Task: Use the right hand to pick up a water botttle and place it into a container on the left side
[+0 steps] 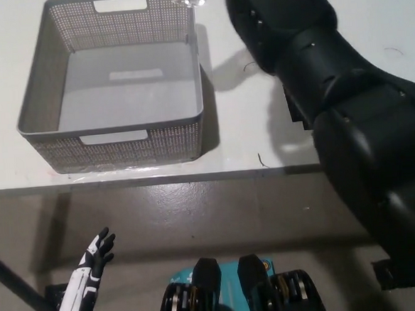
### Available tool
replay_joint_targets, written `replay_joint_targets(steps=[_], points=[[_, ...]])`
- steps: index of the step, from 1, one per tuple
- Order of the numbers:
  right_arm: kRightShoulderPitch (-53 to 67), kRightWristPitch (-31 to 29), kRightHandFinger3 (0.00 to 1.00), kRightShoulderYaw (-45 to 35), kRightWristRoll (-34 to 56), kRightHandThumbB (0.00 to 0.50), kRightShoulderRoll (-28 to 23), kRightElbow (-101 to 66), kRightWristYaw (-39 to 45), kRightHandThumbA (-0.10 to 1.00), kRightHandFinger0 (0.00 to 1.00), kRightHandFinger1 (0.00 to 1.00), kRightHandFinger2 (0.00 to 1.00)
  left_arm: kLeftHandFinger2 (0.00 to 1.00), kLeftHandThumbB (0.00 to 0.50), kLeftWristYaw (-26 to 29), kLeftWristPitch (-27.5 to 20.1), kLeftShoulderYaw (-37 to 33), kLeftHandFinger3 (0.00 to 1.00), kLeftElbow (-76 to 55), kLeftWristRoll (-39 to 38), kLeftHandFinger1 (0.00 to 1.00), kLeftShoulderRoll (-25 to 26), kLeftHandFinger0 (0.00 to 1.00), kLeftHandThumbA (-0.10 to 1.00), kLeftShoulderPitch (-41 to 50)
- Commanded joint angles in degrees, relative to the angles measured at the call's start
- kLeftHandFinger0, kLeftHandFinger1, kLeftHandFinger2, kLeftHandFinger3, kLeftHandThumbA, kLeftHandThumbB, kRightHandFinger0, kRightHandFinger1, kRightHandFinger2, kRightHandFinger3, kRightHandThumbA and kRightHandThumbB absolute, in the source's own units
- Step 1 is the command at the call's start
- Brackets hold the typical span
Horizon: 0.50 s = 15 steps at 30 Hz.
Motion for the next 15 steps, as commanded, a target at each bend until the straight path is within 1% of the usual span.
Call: replay_joint_targets(steps=[1,3,5,7,9,10,11,12,13,14,15], points=[[-5.4,-2.7,0.71,0.5,0.0,0.120,1.4,-2.0,-1.3,-0.10,0.00,0.15,0.62,1.00,0.320,-1.2,-1.0,-0.5,1.00,-2.3,0.1,1.00,1.4,1.00,1.00,0.0],[-4.7,-1.8,0.73,1.2,-0.8,0.120,2.4,-1.7,-1.9,-0.10,0.00,0.16,0.64,1.00,0.334,-1.6,-0.2,-0.6,1.00,-2.9,0.0,1.00,1.4,1.00,1.00,-0.2],[-3.7,-1.3,0.76,1.3,-0.5,0.104,3.2,-0.9,-1.2,-0.10,0.00,0.16,0.65,1.00,0.318,-1.8,-0.1,-0.8,1.00,-3.3,0.4,1.00,1.4,1.00,1.00,-0.3],[-2.6,-1.3,0.77,1.5,-0.5,0.113,3.9,-0.4,-0.7,-0.10,0.00,0.16,0.66,1.00,0.309,-1.9,0.2,-1.0,1.00,-3.8,0.9,1.00,1.5,1.00,1.00,-0.5],[-1.9,-0.9,0.77,2.6,-1.5,0.118,4.6,0.4,-1.2,-0.10,0.00,0.17,0.66,1.00,0.304,-1.9,0.5,-0.9,1.00,-4.0,0.7,1.00,1.4,1.00,1.00,-1.0],[-1.7,-0.6,0.76,3.3,-2.2,0.112,4.7,0.8,-1.4,-0.10,0.00,0.17,0.67,1.00,0.313,-2.0,0.8,-0.9,1.00,-4.0,0.6,1.00,1.4,1.00,1.00,-1.3],[-0.9,0.0,0.76,4.4,-3.0,0.117,5.2,1.5,-1.5,-0.10,0.00,0.18,0.67,1.00,0.315,-2.2,1.2,-0.9,1.00,-4.2,0.5,1.00,1.6,1.00,1.00,-1.7],[-0.3,0.3,0.76,4.9,-3.1,0.108,5.3,1.8,-1.3,-0.10,0.00,0.19,0.68,1.00,0.310,-2.3,1.3,-0.9,1.00,-4.4,0.6,1.00,1.7,1.00,1.00,-1.9],[0.1,0.5,0.76,5.2,-3.1,0.112,5.5,2.0,-1.0,-0.10,0.00,0.20,0.68,1.00,0.309,-2.4,1.3,-0.9,1.00,-4.5,0.7,1.00,1.7,1.00,1.00,-2.0],[1.6,0.1,0.73,7.7,-5.2,0.105,5.6,2.5,-1.8,-0.10,0.00,0.19,0.68,1.00,0.296,-2.7,1.1,-0.9,1.00,-4.4,0.4,1.00,1.9,1.00,1.00,-2.2],[2.4,0.1,0.71,8.7,-5.9,0.114,5.6,2.7,-2.3,-0.10,0.00,0.17,0.67,1.00,0.282,-2.8,1.3,-1.0,1.00,-4.7,0.4,1.00,1.9,1.00,1.00,-2.3]])
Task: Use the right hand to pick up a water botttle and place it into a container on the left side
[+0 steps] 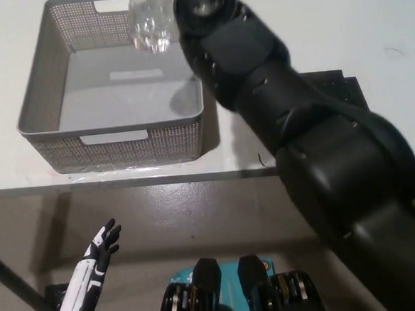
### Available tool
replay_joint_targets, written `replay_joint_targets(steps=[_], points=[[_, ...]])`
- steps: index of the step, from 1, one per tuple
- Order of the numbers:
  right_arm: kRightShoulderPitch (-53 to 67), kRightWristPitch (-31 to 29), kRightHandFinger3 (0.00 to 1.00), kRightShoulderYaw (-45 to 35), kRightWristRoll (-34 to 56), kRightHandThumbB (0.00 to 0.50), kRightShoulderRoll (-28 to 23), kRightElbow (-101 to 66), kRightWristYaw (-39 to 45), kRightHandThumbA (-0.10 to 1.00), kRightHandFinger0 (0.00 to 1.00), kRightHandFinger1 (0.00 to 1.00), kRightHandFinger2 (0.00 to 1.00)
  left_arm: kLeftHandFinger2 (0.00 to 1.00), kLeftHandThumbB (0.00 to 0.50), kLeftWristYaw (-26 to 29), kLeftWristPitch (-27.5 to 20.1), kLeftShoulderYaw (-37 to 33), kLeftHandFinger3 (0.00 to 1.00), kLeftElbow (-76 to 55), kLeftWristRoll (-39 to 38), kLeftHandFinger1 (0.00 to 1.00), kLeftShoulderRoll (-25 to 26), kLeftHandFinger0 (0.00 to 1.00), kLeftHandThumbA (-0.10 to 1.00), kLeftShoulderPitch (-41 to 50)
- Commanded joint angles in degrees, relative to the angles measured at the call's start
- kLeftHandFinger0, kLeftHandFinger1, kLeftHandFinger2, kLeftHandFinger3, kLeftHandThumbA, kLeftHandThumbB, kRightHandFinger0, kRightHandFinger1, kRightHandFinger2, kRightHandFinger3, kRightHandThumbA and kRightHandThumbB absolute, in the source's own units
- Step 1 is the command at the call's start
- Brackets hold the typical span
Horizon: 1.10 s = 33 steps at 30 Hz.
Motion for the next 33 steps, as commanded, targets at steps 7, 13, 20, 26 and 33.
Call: replay_joint_targets(steps=[7,13,20,26,33], points=[[5.1,0.4,0.68,5.2,-3.6,0.123,0.0,1.0,-0.4,-0.10,0.00,0.21,0.73,1.00,0.213,-2.4,1.7,-1.5,1.00,-3.4,0.4,1.00,2.3,1.00,1.00,-3.0],[7.8,1.8,0.79,7.0,-4.6,0.079,-0.8,1.0,-0.1,-0.10,0.00,0.30,0.83,1.00,0.217,-3.1,1.7,-2.6,1.00,-2.7,0.6,1.00,3.1,1.00,1.00,-5.0],[8.5,2.9,1.00,5.3,-1.9,0.279,-4.5,0.8,12.4,0.54,0.50,0.78,1.00,1.00,0.219,-4.6,1.5,-3.5,1.00,-1.9,-0.6,1.00,3.6,1.00,1.00,-6.9],[7.7,3.6,1.00,6.3,-3.0,0.423,-7.5,0.7,18.0,0.92,1.00,1.00,1.00,1.00,0.253,-5.5,1.5,-3.9,1.00,-1.5,-0.8,1.00,4.2,1.00,1.00,-7.6],[6.6,2.7,1.00,7.3,-4.2,0.423,-10.0,-0.5,18.8,1.00,1.00,1.00,1.00,1.00,0.249,-5.9,1.1,-4.1,1.00,-0.8,-0.6,1.00,4.2,1.00,1.00,-8.1]])
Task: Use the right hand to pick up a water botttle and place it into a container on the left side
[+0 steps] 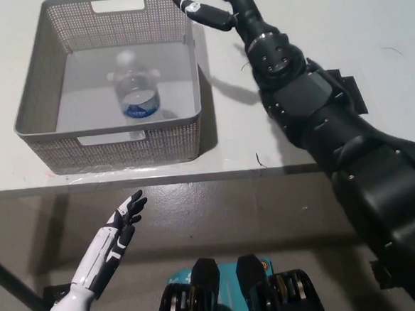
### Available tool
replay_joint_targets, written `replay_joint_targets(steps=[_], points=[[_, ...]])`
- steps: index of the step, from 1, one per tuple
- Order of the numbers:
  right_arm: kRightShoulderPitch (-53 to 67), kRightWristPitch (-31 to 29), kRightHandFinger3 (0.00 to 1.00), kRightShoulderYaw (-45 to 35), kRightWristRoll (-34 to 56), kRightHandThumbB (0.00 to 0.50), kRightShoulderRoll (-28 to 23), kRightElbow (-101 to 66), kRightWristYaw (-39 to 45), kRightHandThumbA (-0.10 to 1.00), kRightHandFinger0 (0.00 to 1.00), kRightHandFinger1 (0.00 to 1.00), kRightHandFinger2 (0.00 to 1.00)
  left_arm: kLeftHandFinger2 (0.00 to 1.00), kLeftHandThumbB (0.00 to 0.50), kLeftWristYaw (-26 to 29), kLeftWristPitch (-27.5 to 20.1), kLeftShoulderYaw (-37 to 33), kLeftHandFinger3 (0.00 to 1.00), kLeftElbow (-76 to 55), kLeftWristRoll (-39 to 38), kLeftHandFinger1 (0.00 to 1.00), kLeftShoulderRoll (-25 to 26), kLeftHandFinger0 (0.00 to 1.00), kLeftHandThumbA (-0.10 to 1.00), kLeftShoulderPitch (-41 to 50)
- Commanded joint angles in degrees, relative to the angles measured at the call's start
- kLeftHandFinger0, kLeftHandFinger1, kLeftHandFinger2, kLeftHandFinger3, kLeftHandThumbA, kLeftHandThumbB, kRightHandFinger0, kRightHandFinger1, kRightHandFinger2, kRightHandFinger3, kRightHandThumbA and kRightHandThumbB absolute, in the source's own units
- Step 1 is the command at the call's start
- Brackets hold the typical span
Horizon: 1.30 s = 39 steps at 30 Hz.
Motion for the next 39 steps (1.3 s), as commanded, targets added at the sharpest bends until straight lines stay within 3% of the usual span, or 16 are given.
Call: replay_joint_targets(steps=[1,9,12,13,15,20,23,24,28,31,33,35,36,39], points=[[-4.8,-1.1,1.00,0.7,-1.0,0.419,-2.0,-2.5,3.3,1.00,1.00,1.00,1.00,1.00,0.250,-1.1,-0.6,-0.2,1.00,-0.3,-0.6,1.00,1.0,1.00,1.00,-1.2],[-7.2,-4.4,1.00,-2.7,2.2,0.450,-8.3,-7.8,7.2,1.00,1.00,1.00,1.00,1.00,0.241,-1.4,0.3,-0.1,1.00,-0.3,-0.4,1.00,1.2,1.00,1.00,-1.8],[-2.4,-5.3,1.00,-5.1,3.7,0.449,-12.4,-20.0,9.5,1.00,1.00,1.00,1.00,1.00,0.275,-1.5,0.1,0.1,1.00,0.1,-0.7,1.00,1.2,1.00,1.00,-1.8],[1.1,-3.7,1.00,-5.9,4.5,0.418,-13.8,-27.9,10.4,1.00,1.00,1.00,1.00,1.00,0.274,-1.6,0.0,0.2,1.00,0.1,-1.1,1.00,1.2,1.00,1.00,-1.8],[5.6,-1.4,1.00,-6.5,5.0,0.418,-14.9,-37.3,11.0,1.00,1.00,1.00,1.00,1.00,0.284,-1.4,0.3,0.3,1.00,0.0,-1.0,1.00,1.1,1.00,1.00,-1.7],[25.9,3.5,1.00,-8.6,7.7,0.409,-16.5,-68.9,11.5,1.00,1.00,1.00,1.00,1.00,0.256,-0.8,0.4,0.7,1.00,-0.7,-0.9,1.00,0.8,1.00,1.00,0.0],[35.8,4.2,1.00,-8.8,10.5,0.381,-16.2,-79.6,12.3,1.00,1.00,1.00,1.00,1.00,0.255,-0.4,-0.1,0.7,1.00,-0.6,-1.4,1.00,0.1,1.00,1.00,1.6],[44.1,2.5,1.00,-8.1,10.5,0.371,-16.0,-85.8,12.2,1.00,1.00,1.00,1.00,1.00,0.264,-0.1,-0.3,0.6,1.00,0.0,-1.2,1.00,-0.3,1.00,1.00,2.1],[54.2,0.7,1.00,-6.3,10.1,0.322,-13.9,-89.6,11.7,1.00,1.00,1.00,1.00,1.00,0.246,1.0,-1.1,1.0,1.00,0.2,-0.7,1.00,-1.1,1.00,1.00,4.4],[60.5,-4.2,1.00,-5.0,8.8,0.328,-11.9,-87.0,11.1,1.00,1.00,1.00,1.00,1.00,0.225,1.5,-2.2,1.2,1.00,0.9,-0.4,1.00,-1.3,1.00,1.00,5.0],[64.2,-4.7,1.00,-5.1,9.2,0.384,-9.6,-85.4,9.9,1.00,1.00,1.00,1.00,1.00,0.218,1.6,-2.7,1.6,1.00,1.3,-0.6,1.00,-1.3,1.00,1.00,5.2],[66.3,-5.4,1.00,-5.3,11.1,0.386,-8.4,-84.3,10.1,0.96,1.00,1.00,1.00,1.00,0.215,1.6,-3.0,1.8,1.00,1.4,-0.7,1.00,-1.3,1.00,1.00,5.4],[68.3,-8.1,1.00,-5.5,11.4,0.333,-7.3,-81.8,9.7,0.94,1.00,1.00,1.00,1.00,0.216,1.8,-2.6,1.9,1.00,1.3,-0.8,1.00,-1.6,1.00,1.00,5.4],[71.4,-10.6,1.00,-5.3,11.5,0.292,-5.8,-77.6,10.0,0.97,1.00,1.00,1.00,1.00,0.210,1.9,-2.8,2.1,1.00,1.7,-0.7,1.00,-2.0,1.00,1.00,5.3]])
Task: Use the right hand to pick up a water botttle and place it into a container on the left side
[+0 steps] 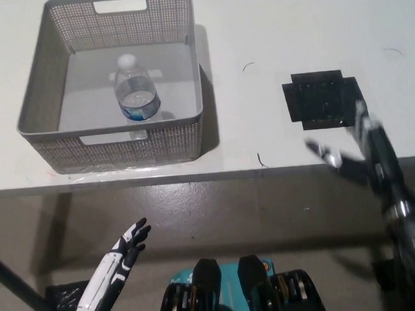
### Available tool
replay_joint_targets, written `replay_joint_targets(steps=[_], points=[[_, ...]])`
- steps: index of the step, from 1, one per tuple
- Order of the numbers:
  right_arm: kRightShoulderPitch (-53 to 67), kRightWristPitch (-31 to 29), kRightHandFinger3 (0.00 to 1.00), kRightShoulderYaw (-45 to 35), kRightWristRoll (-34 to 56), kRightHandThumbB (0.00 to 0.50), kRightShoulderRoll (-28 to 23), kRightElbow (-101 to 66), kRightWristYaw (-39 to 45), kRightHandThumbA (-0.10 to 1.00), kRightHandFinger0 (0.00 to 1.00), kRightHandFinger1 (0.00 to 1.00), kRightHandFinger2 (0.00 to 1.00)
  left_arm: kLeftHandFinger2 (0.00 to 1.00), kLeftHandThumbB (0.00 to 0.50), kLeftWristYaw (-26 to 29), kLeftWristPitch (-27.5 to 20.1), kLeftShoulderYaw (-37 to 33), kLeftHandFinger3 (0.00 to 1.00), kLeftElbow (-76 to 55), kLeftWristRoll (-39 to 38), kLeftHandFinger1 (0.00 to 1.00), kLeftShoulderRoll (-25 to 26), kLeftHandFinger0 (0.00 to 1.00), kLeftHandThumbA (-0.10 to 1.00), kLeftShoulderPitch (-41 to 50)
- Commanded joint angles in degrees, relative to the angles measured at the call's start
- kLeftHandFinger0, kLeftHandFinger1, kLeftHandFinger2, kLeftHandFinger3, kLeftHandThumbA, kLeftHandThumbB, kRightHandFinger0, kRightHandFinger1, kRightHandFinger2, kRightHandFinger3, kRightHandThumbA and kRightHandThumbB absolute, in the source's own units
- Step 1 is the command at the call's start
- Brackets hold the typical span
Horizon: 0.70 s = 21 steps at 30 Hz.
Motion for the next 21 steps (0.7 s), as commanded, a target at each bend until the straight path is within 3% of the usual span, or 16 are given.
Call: replay_joint_targets(steps=[1,3,4,8,21], points=[[7.7,-9.9,1.00,-0.4,6.9,0.263,3.6,-8.7,2.1,0.93,1.00,1.00,1.00,1.00,0.210,2.3,-3.0,1.7,1.00,-1.1,-0.8,1.00,-0.4,1.00,1.00,0.8],[9.3,-10.8,1.00,-0.6,6.6,0.253,3.8,-7.2,2.5,0.94,1.00,1.00,1.00,1.00,0.213,2.1,-3.0,2.1,1.00,-1.1,-0.7,1.00,-0.4,1.00,1.00,0.9],[10.5,-10.8,1.00,-0.8,6.7,0.284,3.7,-7.0,3.0,0.95,1.00,1.00,1.00,1.00,0.217,2.3,-2.8,2.3,1.00,-1.3,-0.4,1.00,-0.4,1.00,1.00,1.0],[12.6,-11.3,1.00,-0.8,7.0,0.286,2.6,-6.4,4.5,0.98,1.00,1.00,1.00,1.00,0.212,2.5,-2.6,2.5,1.00,-1.4,-0.2,1.00,-0.5,1.00,1.00,0.9],[10.1,-9.8,1.00,-0.3,5.6,0.330,2.2,-1.5,5.3,0.94,1.00,1.00,1.00,1.00,0.212,3.5,-2.9,3.1,1.00,-1.4,0.1,1.00,-1.1,1.00,1.00,1.0]])
